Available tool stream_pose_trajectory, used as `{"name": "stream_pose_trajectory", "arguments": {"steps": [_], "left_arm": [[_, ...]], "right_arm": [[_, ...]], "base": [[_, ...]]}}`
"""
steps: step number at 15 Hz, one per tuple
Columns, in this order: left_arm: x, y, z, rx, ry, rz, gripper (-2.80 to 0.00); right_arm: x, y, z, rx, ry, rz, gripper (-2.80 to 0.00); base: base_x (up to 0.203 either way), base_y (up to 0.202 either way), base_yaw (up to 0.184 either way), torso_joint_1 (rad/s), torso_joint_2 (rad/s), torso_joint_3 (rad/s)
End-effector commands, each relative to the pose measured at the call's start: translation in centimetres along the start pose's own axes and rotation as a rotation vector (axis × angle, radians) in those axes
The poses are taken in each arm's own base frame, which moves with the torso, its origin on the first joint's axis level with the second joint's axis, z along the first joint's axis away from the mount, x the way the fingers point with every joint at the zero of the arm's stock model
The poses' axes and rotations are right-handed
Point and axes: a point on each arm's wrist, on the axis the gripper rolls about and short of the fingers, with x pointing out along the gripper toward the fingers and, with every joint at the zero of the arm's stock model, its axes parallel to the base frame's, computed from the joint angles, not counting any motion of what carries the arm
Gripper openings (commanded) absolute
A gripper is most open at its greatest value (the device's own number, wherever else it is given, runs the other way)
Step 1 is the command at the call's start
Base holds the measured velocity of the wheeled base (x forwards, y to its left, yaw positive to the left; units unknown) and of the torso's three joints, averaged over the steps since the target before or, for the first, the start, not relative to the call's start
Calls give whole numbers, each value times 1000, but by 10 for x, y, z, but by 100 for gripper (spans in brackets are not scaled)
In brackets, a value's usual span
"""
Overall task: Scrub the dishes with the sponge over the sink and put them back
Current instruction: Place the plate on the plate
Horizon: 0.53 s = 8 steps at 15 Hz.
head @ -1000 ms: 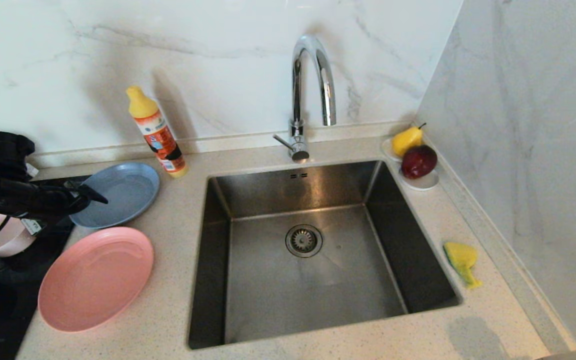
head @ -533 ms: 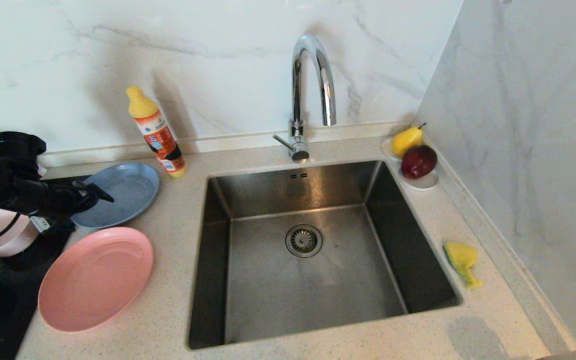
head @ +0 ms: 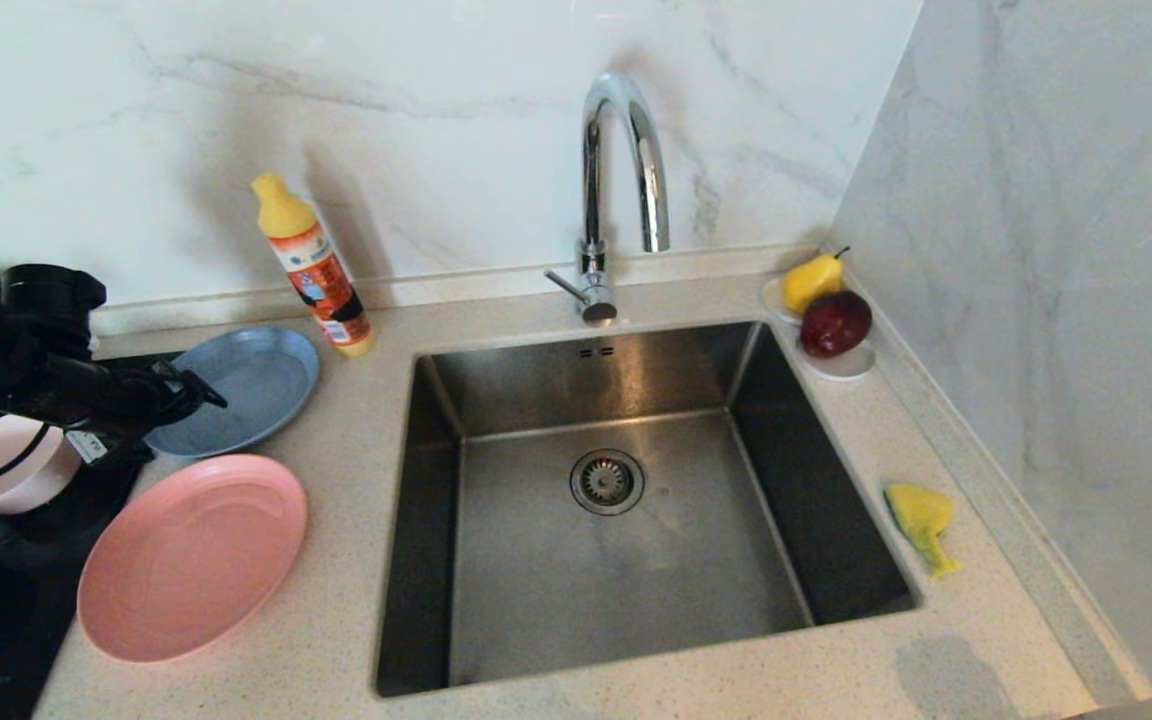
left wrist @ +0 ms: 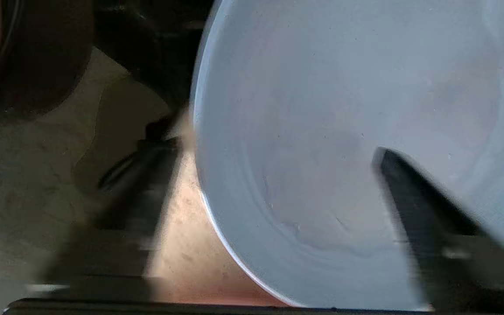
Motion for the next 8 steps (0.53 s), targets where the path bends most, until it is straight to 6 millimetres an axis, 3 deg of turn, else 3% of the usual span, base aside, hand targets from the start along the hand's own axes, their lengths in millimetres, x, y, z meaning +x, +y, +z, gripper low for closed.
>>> {"name": "stream_pose_trajectory", "arguments": {"steps": [1,8], "left_arm": [[4,0,0,-4,7,4,-280],[-15,-8,12,2,5,4,-280]], "right_arm": [[0,0,0,-1,-2,0,-280],[0,0,0,-1,-2,0,-280]], "base": [[0,0,0,0,0,0],[0,0,0,0,0,0]]}}
